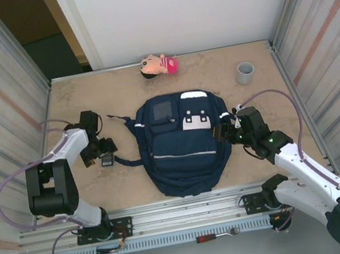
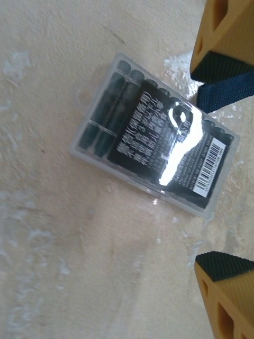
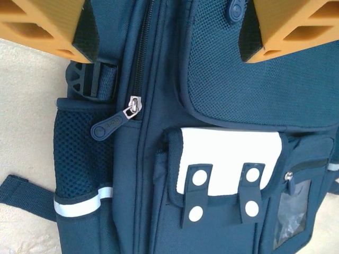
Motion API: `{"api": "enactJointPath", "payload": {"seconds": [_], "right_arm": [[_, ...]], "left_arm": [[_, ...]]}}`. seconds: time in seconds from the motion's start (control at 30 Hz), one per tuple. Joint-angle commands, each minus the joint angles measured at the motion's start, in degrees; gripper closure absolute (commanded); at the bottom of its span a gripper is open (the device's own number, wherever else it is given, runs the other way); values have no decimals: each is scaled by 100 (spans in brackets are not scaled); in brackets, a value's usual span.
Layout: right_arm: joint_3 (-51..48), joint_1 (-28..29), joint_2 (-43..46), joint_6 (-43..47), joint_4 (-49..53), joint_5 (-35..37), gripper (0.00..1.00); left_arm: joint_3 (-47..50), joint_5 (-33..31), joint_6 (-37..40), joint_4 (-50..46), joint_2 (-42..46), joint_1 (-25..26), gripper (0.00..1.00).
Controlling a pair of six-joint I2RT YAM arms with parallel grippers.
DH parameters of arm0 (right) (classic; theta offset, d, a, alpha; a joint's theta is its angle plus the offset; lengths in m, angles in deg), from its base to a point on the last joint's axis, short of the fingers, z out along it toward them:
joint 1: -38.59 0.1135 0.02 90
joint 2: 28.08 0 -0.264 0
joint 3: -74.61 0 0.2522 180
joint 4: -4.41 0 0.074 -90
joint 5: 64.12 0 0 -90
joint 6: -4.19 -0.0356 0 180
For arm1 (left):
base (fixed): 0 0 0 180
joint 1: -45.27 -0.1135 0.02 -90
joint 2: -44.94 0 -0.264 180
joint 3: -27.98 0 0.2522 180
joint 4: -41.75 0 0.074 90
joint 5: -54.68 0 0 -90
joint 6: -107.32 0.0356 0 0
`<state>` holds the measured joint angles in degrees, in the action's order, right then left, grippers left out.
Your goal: Pack the student bag
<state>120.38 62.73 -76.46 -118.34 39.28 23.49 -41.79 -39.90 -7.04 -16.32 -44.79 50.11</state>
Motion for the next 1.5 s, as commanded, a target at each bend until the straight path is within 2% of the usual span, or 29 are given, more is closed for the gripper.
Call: {"api": "enactJointPath", "payload": {"seconds": [0.0, 0.1, 0.3, 0.57, 0.8, 0.93, 1.27, 1.33, 1.47], "right_arm": [[-106, 12, 101, -51, 93, 145, 29], [-116, 12, 90, -63, 94, 137, 29], [-125, 13, 116, -67, 127, 143, 29], [-141, 3, 145, -34, 164, 171, 30], [-117, 0, 149, -17, 185, 173, 30], [-79, -10, 218, -14, 202, 161, 30], [5, 203, 248, -339, -394, -179, 32], [88, 393, 106, -309, -447, -88, 32], [348, 714, -305, -105, -343, 48, 32]], "left_arm": [[-286, -335, 401, -88, -226, 221, 11], [-458, -495, 519, -124, -519, 373, 8], [-584, -681, 492, -146, -1001, 465, 10], [-462, -825, 297, 8, -1201, 452, 38], [-387, -480, 3, 99, -1070, 209, 47], [-267, -335, -172, 94, -637, 45, 49], [174, 539, -844, 228, 851, -388, 50], [220, 625, -727, 258, 836, -481, 43], [-6, 332, -275, -158, 395, -493, 33]]}}
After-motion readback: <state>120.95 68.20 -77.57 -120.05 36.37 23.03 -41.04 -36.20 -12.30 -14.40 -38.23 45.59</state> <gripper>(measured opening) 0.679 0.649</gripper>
